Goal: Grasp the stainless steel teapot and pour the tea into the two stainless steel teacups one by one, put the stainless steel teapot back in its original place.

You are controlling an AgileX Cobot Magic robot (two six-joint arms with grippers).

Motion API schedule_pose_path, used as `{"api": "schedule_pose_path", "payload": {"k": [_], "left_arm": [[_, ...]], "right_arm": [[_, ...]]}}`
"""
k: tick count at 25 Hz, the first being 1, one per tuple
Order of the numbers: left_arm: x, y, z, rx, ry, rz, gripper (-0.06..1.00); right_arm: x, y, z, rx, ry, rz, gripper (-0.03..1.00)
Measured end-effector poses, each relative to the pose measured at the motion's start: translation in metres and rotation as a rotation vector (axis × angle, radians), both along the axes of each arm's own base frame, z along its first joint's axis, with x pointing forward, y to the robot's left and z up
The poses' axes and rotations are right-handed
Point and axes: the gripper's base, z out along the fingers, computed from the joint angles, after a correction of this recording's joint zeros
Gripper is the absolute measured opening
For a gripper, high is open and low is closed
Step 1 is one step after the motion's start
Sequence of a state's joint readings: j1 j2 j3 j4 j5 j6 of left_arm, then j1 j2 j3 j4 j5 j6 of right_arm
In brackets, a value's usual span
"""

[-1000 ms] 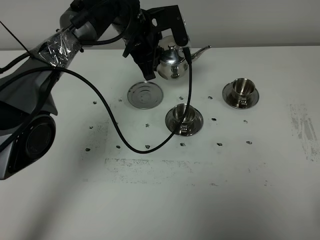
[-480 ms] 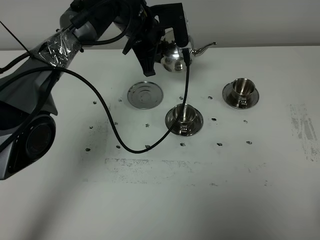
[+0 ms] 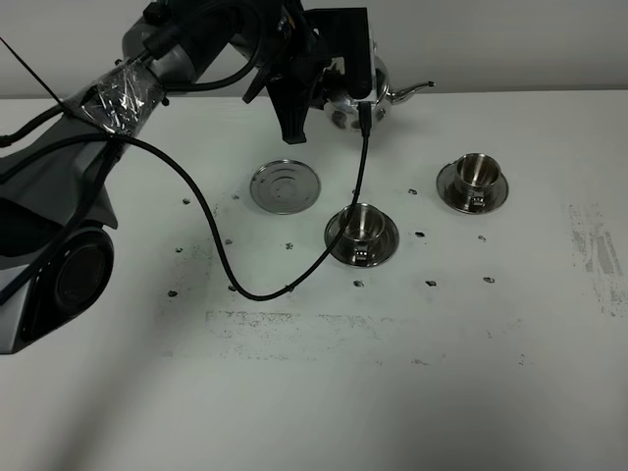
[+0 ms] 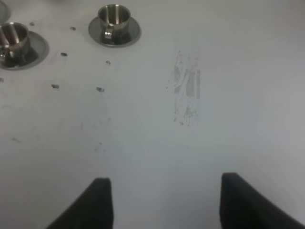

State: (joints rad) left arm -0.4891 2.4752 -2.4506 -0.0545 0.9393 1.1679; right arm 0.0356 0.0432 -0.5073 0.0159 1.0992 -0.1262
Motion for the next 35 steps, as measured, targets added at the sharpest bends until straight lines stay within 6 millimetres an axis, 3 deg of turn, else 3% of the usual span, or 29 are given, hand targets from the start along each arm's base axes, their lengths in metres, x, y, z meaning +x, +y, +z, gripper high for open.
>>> {"api": "schedule_pose_path", "payload": {"k": [18, 35], "left_arm": [[0.01, -0.032, -0.065, -0.031, -0.054, -0.068, 0.19], [0.013, -0.051, -0.07, -0.082, -0.188, -0.119, 0.19]], "right_arm": [[0.0, -0.001, 0.0, -0.006, -0.001, -0.003, 0.5], [0.0, -0.001, 0.0, -0.005, -0.001, -0.003, 0.5]]}}
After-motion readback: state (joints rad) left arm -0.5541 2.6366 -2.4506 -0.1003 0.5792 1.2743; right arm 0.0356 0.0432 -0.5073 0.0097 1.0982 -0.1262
